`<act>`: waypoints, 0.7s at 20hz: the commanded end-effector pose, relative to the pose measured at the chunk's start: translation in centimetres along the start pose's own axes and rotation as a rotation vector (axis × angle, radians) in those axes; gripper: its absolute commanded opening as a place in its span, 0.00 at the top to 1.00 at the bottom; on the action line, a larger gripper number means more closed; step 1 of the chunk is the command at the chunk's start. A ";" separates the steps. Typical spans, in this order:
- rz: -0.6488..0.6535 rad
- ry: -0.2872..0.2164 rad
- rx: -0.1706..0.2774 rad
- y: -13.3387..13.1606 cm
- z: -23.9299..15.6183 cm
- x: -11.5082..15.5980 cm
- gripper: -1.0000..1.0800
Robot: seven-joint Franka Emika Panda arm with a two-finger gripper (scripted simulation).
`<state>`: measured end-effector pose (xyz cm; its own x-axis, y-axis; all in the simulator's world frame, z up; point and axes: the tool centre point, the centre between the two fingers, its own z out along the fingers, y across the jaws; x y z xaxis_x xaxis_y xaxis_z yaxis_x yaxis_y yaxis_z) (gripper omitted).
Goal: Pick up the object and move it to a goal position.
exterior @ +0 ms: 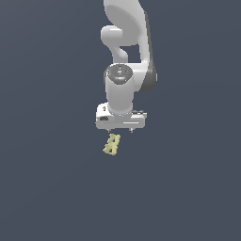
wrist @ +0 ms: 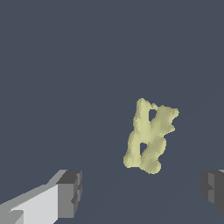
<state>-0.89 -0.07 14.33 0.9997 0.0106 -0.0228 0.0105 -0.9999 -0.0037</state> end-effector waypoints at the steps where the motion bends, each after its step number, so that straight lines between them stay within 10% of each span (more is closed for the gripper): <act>1: 0.000 0.000 0.000 0.0 0.0 0.0 0.04; 14: 0.045 -0.001 0.011 0.2 -1.0 0.4 0.04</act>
<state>-0.42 -0.31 15.30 0.9991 -0.0358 -0.0239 -0.0362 -0.9993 -0.0137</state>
